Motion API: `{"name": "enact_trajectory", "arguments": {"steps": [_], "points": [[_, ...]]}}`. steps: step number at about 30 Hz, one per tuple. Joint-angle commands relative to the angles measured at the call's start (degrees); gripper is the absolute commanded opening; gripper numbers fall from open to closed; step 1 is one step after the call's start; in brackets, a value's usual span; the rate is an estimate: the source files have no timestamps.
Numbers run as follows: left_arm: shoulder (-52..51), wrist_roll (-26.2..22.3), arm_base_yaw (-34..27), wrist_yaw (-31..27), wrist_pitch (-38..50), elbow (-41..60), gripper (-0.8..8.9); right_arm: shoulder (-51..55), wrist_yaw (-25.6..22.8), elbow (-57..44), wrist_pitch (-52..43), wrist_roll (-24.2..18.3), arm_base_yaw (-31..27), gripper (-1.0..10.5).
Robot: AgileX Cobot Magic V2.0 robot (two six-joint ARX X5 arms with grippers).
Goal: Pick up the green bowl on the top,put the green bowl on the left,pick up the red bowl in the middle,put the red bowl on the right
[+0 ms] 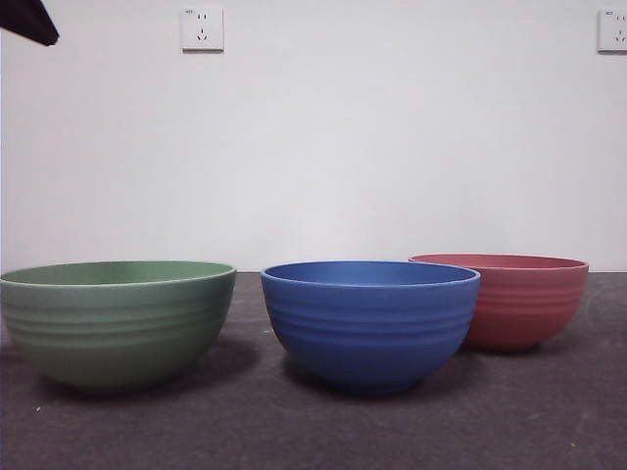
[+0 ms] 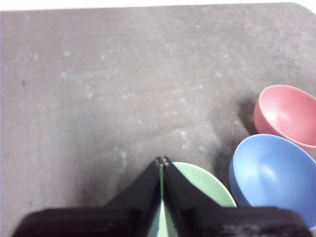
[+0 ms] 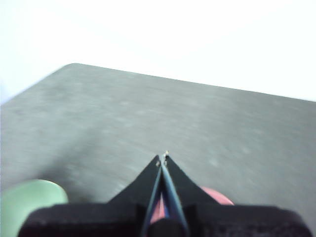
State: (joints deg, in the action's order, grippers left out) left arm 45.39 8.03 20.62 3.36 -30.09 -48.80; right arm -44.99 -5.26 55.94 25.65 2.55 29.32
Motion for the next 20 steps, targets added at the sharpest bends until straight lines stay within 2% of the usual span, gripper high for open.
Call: {"name": "enact_trajectory", "arguments": {"steps": [1, 5, 8, 12, 20], "points": [[-3.65, -2.03, 0.07, 0.24, 2.93, 3.5, -0.09, 7.63, -2.58, -10.8, -3.15, 0.72, 0.15, -0.2], [-11.1, -1.66, 0.04, 0.02, 6.27, 10.93, -0.09, 17.2, -4.33, -20.31, -4.76, 2.64, 0.15, -0.2], [-15.63, -1.66, 0.04, -0.17, 6.43, 14.82, -0.09, 21.53, -4.33, -23.43, -3.41, 5.25, 0.15, -0.2], [-16.72, -0.26, 0.04, 0.04, 3.85, 15.02, -0.03, 21.99, -4.28, -23.43, -2.34, 6.12, 0.15, -0.2], [-16.02, -0.39, 0.04, -0.15, 1.88, 15.02, -0.03, 21.79, -4.22, -23.43, -2.16, 6.12, 0.11, -0.2]]}}
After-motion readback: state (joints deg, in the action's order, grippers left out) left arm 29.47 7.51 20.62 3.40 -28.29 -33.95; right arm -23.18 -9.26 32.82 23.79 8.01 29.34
